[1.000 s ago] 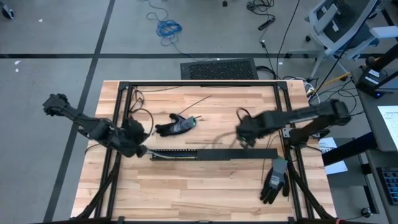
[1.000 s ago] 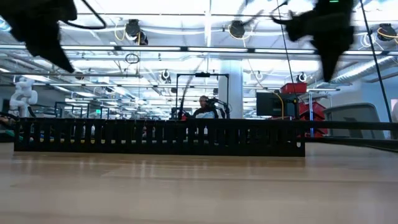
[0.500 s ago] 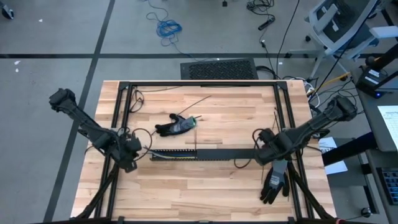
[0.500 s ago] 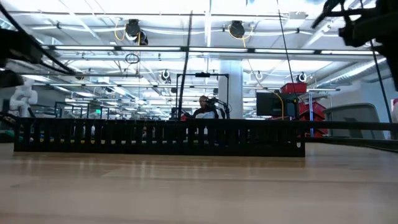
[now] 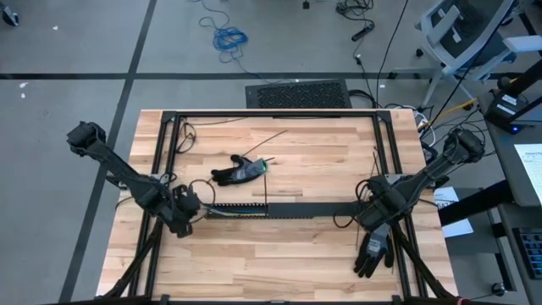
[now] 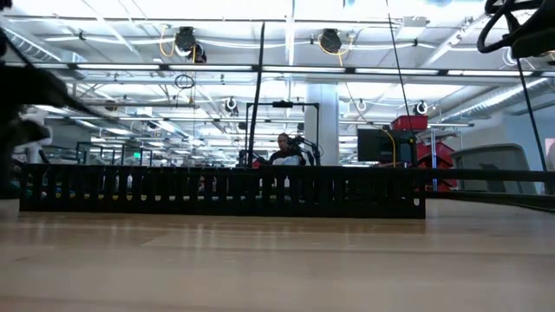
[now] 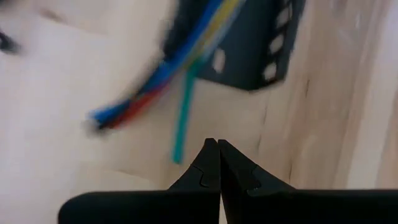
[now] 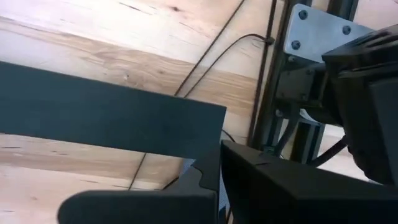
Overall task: Ziptie cables
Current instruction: Close the black cable duct lid
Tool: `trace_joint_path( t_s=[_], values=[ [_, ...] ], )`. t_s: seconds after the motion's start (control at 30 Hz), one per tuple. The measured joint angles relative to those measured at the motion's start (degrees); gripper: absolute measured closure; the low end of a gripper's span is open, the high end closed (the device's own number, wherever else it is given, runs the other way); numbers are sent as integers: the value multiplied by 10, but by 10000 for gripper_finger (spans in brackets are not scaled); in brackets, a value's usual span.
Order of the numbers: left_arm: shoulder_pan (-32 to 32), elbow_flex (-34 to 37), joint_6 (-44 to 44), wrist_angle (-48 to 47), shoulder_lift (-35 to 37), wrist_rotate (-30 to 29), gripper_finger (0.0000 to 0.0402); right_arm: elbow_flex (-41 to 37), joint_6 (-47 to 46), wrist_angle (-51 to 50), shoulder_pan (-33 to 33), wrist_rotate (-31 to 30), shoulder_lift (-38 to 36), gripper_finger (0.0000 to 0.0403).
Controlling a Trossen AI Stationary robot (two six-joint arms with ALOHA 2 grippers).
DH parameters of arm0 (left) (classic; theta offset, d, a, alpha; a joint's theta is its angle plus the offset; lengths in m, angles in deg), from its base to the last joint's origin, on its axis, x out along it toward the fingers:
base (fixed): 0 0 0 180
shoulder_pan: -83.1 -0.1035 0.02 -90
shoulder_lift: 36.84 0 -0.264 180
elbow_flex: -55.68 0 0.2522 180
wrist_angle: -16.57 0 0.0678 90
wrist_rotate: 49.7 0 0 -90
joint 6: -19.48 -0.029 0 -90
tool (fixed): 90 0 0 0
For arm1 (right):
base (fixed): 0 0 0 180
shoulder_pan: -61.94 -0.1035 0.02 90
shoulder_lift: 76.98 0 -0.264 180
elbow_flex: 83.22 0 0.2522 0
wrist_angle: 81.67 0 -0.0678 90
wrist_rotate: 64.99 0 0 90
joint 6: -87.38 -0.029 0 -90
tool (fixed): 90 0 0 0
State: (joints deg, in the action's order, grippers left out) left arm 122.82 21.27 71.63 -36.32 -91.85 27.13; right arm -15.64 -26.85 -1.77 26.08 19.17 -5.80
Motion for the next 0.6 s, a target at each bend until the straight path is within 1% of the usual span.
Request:
trace_joint_path(
  t_s=[0.07,0.13,0.3,0.4,0.5,0.53,0.6],
  values=[
    [-2,18,-6,56,-14,12,402,0,-2,-11,0,1,-4,403],
    [-5,31,-15,102,-29,11,402,0,-3,-21,0,1,-7,403],
    [-23,32,-22,127,-61,-14,402,1,-2,-37,0,5,-21,403],
    [-33,32,-47,138,-72,-20,402,0,-10,-36,0,59,-24,403],
    [-44,33,-49,157,-80,-28,402,-13,-67,-35,0,140,-20,403],
    [-47,33,-47,158,-83,-28,402,-14,-89,-29,-2,149,-13,403],
    [-49,33,-47,159,-84,-29,402,-14,-127,-17,-10,141,5,403]
  ],
)
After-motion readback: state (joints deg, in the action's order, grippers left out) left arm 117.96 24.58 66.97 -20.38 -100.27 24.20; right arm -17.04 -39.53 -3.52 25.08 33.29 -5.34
